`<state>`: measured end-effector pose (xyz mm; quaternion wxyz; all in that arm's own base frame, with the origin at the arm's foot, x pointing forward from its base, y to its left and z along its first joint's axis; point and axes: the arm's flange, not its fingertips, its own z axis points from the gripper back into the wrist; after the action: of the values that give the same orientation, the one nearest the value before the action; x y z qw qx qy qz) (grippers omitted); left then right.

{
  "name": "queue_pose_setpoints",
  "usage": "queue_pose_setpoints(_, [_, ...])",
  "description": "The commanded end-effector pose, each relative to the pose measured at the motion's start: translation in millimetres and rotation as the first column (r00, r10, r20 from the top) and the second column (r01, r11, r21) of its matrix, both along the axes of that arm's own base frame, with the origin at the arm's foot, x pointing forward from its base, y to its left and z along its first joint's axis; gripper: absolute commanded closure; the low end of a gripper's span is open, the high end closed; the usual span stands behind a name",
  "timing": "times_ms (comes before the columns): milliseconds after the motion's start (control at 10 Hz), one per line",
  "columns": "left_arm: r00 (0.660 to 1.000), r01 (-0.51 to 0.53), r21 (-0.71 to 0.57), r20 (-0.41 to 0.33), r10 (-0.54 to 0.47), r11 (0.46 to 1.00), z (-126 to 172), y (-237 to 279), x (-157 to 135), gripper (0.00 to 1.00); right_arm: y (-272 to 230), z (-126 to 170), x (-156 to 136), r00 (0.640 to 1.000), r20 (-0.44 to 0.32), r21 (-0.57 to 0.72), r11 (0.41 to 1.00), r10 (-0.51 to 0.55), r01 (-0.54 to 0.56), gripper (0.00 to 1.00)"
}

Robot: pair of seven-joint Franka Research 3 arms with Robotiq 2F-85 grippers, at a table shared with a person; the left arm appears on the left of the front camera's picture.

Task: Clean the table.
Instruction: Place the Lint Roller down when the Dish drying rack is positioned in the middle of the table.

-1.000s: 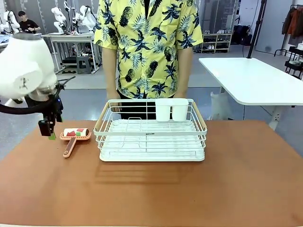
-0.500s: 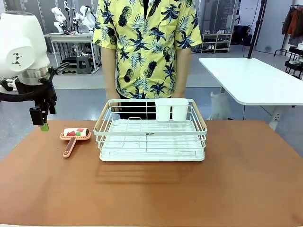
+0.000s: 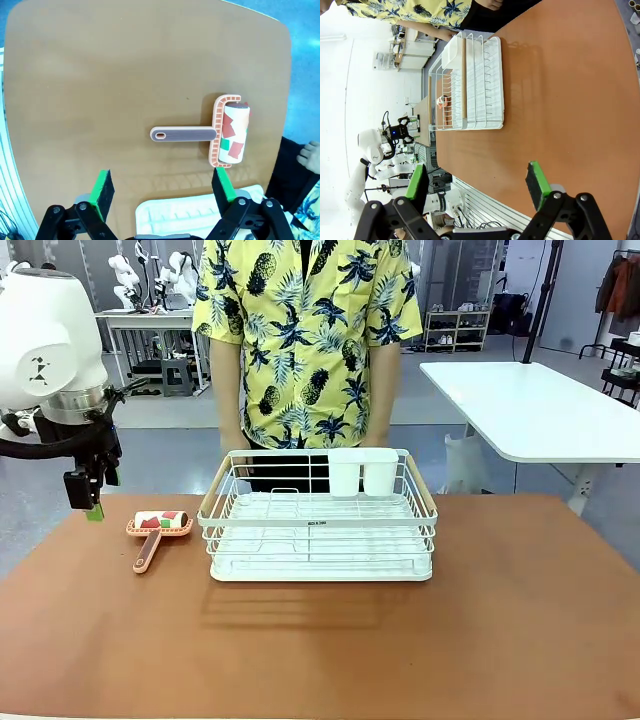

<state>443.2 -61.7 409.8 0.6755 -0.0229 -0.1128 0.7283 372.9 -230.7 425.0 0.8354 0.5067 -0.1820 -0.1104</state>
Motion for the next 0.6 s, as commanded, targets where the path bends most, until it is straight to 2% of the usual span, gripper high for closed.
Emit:
queue_pose_setpoints(0, [1.0,-0.001,-0.003,0.014,0.001,1.0,-1.3,1.1,-0.1,0.0,-0.3,2.3,-2.4,1.0,0.009,-0.002,1.0,0.014,-0.014,0.0])
queue_pose_setpoints(500, [1.0,-0.001,-0.003,0.014,0.001,1.0,-1.3,1.1,-0.1,0.0,-0.3,2.3,-2.4,1.0,0.009,-0.002,1.0,0.014,-0.014,0.0])
